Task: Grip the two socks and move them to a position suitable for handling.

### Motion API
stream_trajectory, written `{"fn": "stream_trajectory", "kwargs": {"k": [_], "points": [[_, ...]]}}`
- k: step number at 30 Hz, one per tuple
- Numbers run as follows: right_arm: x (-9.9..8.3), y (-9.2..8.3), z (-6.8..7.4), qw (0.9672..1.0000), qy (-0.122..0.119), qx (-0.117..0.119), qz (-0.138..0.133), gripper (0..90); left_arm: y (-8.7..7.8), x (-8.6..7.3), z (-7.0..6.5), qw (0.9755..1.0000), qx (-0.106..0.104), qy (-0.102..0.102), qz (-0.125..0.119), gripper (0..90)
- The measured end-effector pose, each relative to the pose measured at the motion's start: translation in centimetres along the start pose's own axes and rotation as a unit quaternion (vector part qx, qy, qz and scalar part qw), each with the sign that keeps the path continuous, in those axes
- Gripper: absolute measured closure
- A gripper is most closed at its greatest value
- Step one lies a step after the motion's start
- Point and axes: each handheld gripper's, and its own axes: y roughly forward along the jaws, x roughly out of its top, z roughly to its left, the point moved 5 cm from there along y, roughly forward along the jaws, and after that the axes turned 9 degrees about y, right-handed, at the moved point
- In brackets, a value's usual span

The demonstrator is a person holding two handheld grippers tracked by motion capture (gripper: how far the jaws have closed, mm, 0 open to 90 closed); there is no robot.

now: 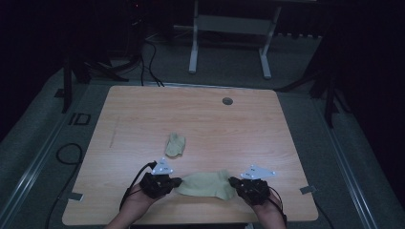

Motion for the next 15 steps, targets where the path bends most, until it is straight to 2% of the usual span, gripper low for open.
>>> {"fn": "stream_trajectory", "kwargs": {"k": [3, 5, 10, 11, 12, 15], "points": [[-0.6, 0.6, -0.4, 0.9999, 0.007, -0.003, 0.011, 85.8, 0.9, -0.3, -0.2, 0.9999, -0.005, 0.001, 0.01, 87.1], [-1.4, 1.5, -1.0, 0.9995, 0.014, -0.008, 0.029, 85.6, 1.9, -0.6, -0.2, 0.9999, -0.004, 0.001, 0.016, 87.1], [-2.2, 2.2, -1.7, 0.9987, 0.021, -0.014, 0.045, 84.9, 2.5, -0.7, -0.3, 0.9997, -0.01, 0.005, 0.02, 86.7], [-2.5, 2.4, -1.9, 0.9985, 0.024, -0.015, 0.047, 82.0, 2.5, -0.7, -0.4, 0.9996, -0.012, 0.01, 0.022, 84.8], [-2.5, 2.3, -2.0, 0.9985, 0.025, -0.016, 0.047, 76.5, 2.4, -0.6, -0.4, 0.9997, -0.017, 0.011, 0.017, 77.7], [-2.0, 1.6, -2.1, 0.9989, 0.02, -0.02, 0.036, 62.7, 1.5, -0.3, -0.3, 0.9999, -0.007, 0.008, -0.008, 55.1]]}}
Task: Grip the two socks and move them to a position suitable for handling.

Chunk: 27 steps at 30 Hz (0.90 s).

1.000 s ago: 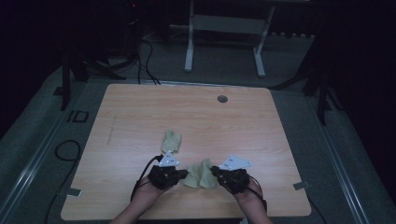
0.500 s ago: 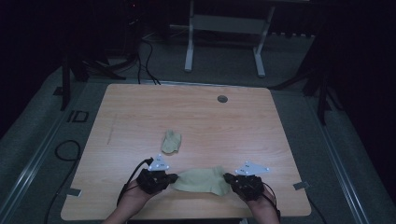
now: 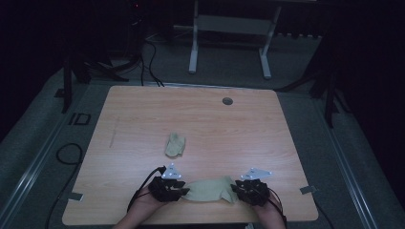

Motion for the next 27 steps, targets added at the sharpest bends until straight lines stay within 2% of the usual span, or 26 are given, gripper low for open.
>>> {"fn": "stream_trajectory", "kwargs": {"k": [1, 5, 6, 7, 8, 13, 16, 18, 21, 22, 24, 26, 27], "points": [[0.3, -0.4, 0.0, 1.0, -0.005, -0.001, -0.004, 59.6, -0.5, 0.1, 0.1, 1.0, 0.005, -0.001, -0.007, 48.7], [1.8, -1.7, 0.2, 0.9995, -0.024, -0.001, -0.023, 54.7, -2.4, -0.1, 0.9, 0.9991, 0.022, -0.009, -0.034, 38.5], [1.8, -1.7, 0.2, 0.9995, -0.024, -0.001, -0.023, 54.7, -2.4, -0.1, 0.9, 0.9991, 0.022, -0.009, -0.034, 38.5], [2.2, -1.9, 0.4, 0.9993, -0.026, -0.001, -0.027, 54.4, -3.2, -0.6, 1.4, 0.9982, 0.033, -0.02, -0.046, 38.5], [3.4, -2.1, 0.7, 0.9988, -0.031, 0.008, -0.037, 51.6, -3.4, -0.9, 1.6, 0.9981, 0.037, -0.02, -0.045, 38.6], [5.1, -1.7, 1.4, 0.9977, -0.049, 0.016, -0.045, 47.8, -4.9, -3.0, 2.8, 0.9959, 0.069, -0.03, -0.051, 38.5], [6.8, -0.6, 2.1, 0.9969, -0.057, 0.028, -0.045, 46.4, -5.7, -4.4, 3.6, 0.9935, 0.078, -0.051, -0.065, 36.7], [7.2, -0.3, 2.3, 0.9967, -0.059, 0.031, -0.046, 46.3, -6.2, -5.2, 4.1, 0.9918, 0.084, -0.06, -0.075, 35.7], [9.4, 1.4, 3.6, 0.9951, -0.075, 0.046, -0.045, 45.5, -6.9, -6.1, 4.6, 0.9901, 0.098, -0.066, -0.077, 32.1], [9.4, 1.4, 3.6, 0.9951, -0.075, 0.046, -0.045, 45.5, -7.0, -6.3, 4.7, 0.9898, 0.098, -0.068, -0.077, 32.1], [11.0, 2.7, 4.8, 0.9939, -0.089, 0.052, -0.039, 45.0, -7.3, -6.6, 4.9, 0.9887, 0.107, -0.07, -0.078, 31.2], [11.5, 3.2, 5.2, 0.9934, -0.093, 0.055, -0.038, 45.0, -7.5, -6.7, 5.0, 0.9878, 0.109, -0.074, -0.083, 31.2], [12.5, 4.1, 5.9, 0.9927, -0.099, 0.06, -0.033, 45.0, -7.5, -6.8, 5.0, 0.9873, 0.111, -0.077, -0.083, 31.2]]}}
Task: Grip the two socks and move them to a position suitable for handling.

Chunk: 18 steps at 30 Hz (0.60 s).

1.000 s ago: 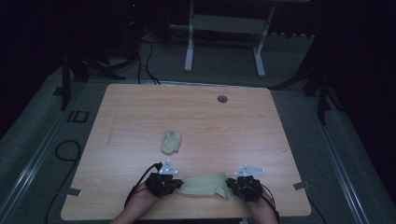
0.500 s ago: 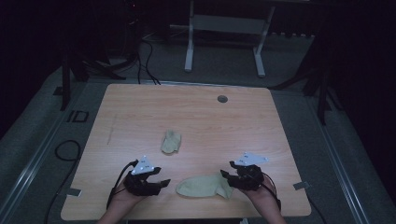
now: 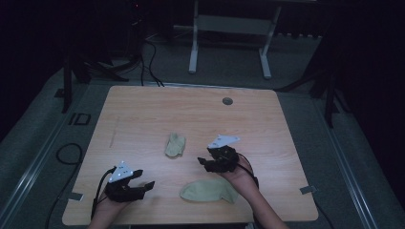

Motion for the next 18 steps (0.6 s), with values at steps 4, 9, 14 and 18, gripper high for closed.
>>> {"fn": "stream_trajectory", "kwargs": {"k": [4, 9, 14, 18], "points": [[1.4, 1.5, 0.5, 0.9999, -0.001, 0.012, 0.005, 45.0, -0.1, -0.2, 0.2, 1.0, 0.008, -0.002, -0.004, 31.2], [3.6, 4.1, 0.8, 0.9998, 0.005, 0.017, 0.012, 45.1, -0.1, -0.3, 0.4, 0.9999, 0.011, -0.008, -0.01, 31.2], [5.2, 6.9, 0.9, 0.9996, 0.013, 0.009, 0.024, 45.1, 0.0, -0.4, 0.4, 0.9999, 0.011, -0.009, -0.008, 31.2], [6.3, 10.2, 1.1, 0.999, 0.021, -0.004, 0.04, 44.9, -0.1, -0.5, 0.4, 0.9998, 0.014, -0.008, -0.009, 31.2]]}}
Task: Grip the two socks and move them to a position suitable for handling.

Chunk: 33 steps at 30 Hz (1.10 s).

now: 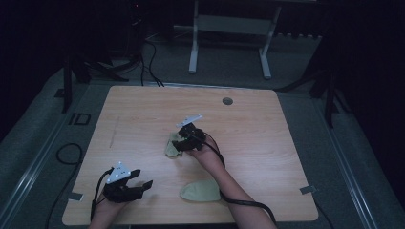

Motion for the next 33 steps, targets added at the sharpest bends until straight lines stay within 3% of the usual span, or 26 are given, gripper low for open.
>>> {"fn": "stream_trajectory", "kwargs": {"k": [8, 12, 15, 16, 17, 18, 19, 21, 25, 27, 28, 33], "points": [[0.0, 3.7, 0.1, 0.9993, 0.011, -0.025, 0.028, 42.3, -0.4, -0.1, 0.3, 0.9999, 0.004, -0.007, -0.009, 31.2], [-0.7, 5.2, 0.1, 0.9983, 0.004, -0.041, 0.042, 41.6, -0.4, -0.1, 0.4, 0.9999, 0.005, -0.007, -0.008, 31.2], [-0.8, 5.3, 0.0, 0.9987, 0.016, -0.031, 0.036, 44.1, -0.4, -0.1, 0.4, 0.9999, 0.006, -0.006, -0.009, 31.2], [-1.0, 5.1, -0.1, 0.9991, 0.02, -0.025, 0.03, 56.1, -0.4, -0.1, 0.4, 0.9999, 0.007, -0.006, -0.01, 31.2], [-1.0, 5.1, -0.1, 0.9991, 0.02, -0.025, 0.03, 56.1, -0.4, -0.1, 0.4, 0.9999, 0.006, -0.006, -0.011, 31.2], [-1.0, 5.1, -0.1, 0.9991, 0.018, -0.024, 0.028, 59.9, -0.4, -0.1, 0.4, 0.9999, 0.006, -0.006, -0.011, 31.2], [-1.0, 5.0, -0.1, 0.9991, 0.02, -0.022, 0.028, 69.9, -0.4, -0.1, 0.4, 0.9999, 0.007, -0.005, -0.009, 31.2], [-1.1, 5.0, 0.0, 0.9993, 0.019, -0.017, 0.027, 74.5, -0.3, -0.1, 0.3, 0.9999, 0.007, -0.003, -0.009, 31.2], [-1.0, 4.5, 0.1, 0.9991, 0.015, -0.014, 0.036, 79.3, -0.3, -0.1, 0.2, 0.9999, 0.005, -0.005, -0.009, 31.2], [-0.7, 3.2, -0.2, 0.9994, 0.013, -0.002, 0.031, 79.8, -0.2, -0.1, 0.2, 0.9999, 0.005, -0.006, -0.008, 31.2], [-0.7, 3.2, -0.2, 0.9994, 0.013, -0.002, 0.031, 79.8, -0.2, -0.1, 0.2, 0.9999, 0.005, -0.005, -0.008, 31.2], [-0.3, 0.0, -0.9, 0.9999, 0.004, 0.005, 0.016, 79.9, -0.2, 0.0, 0.1, 0.9999, 0.005, -0.004, -0.008, 31.2]]}}
